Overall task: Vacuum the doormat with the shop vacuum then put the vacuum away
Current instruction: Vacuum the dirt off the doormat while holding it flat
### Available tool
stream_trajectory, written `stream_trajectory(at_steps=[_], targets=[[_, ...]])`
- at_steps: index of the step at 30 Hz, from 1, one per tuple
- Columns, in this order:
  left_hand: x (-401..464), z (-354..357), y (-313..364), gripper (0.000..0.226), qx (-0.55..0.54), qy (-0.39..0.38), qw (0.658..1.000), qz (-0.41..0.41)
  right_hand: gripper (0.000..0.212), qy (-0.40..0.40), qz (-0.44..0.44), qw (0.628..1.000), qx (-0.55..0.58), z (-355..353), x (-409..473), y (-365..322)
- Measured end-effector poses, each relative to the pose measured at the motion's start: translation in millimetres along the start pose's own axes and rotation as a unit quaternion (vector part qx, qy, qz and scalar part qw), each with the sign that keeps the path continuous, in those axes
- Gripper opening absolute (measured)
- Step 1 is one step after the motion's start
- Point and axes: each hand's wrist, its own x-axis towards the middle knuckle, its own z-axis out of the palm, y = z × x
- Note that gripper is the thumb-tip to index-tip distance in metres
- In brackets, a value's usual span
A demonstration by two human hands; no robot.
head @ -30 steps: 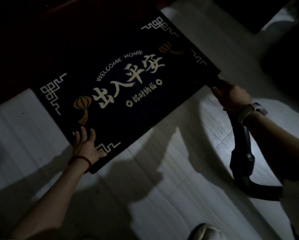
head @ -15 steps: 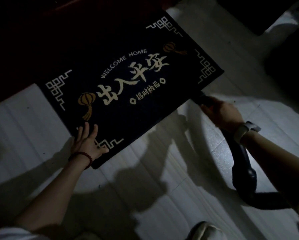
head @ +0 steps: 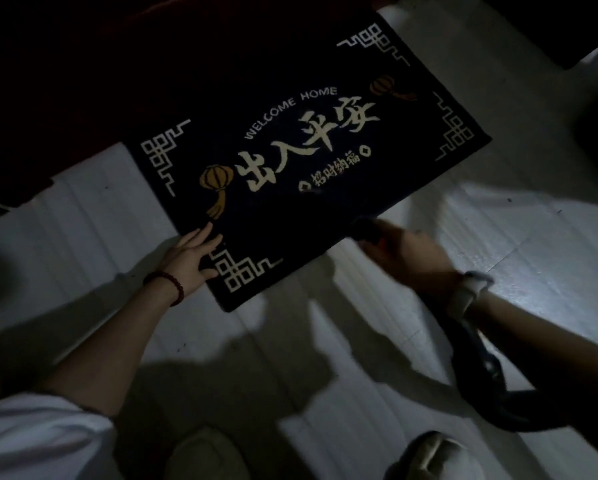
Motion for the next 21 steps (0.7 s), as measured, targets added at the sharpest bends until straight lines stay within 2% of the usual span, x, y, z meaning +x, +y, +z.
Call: stream_trajectory(at_steps=[3, 8, 10, 13, 15, 17, 19, 21], targets=[[-1.8, 0.7, -11.5, 0.084, 0.016, 0.03, 0.998, -0.044, 0.047, -0.027, 0.02, 0.999, -0.026, 9.5, 0.6, -7.6], [-0.8, 1.4, -30.1, 0.097, 0.08, 0.035, 0.994, -0.063, 0.046, -0.186, -0.127, 0.974, -0.003, 47.1, -50.5, -74.4], [1.1, 2.7, -31.5, 0.095, 0.071, 0.034, 0.995, -0.058, 0.05, -0.163, -0.155, 0.974, -0.03, 41.9, -44.2, -82.0], [2.5, -0.7, -35.1, 0.082, 0.045, 0.03, 0.997, -0.06, 0.053, -0.046, -0.103, 0.992, -0.05, 24.4, 3.0, -67.8], [2.9, -5.1, -39.9, 0.065, 0.045, 0.029, 0.997, -0.053, 0.051, -0.02, -0.028, 0.999, -0.04, 10.8, 36.4, -55.5], [3.1, -8.2, -43.4, 0.054, 0.06, 0.044, 0.996, -0.046, 0.048, -0.053, -0.037, 0.997, -0.036, 16.1, 40.6, -56.9], [2.8, -7.8, -43.5, 0.049, 0.066, 0.062, 0.995, -0.047, 0.043, -0.12, -0.096, 0.988, -0.034, 31.0, 16.8, -72.7], [2.2, -5.0, -42.9, 0.049, 0.063, 0.075, 0.994, -0.045, 0.048, -0.18, -0.15, 0.971, -0.041, 42.3, -12.3, -84.9]])
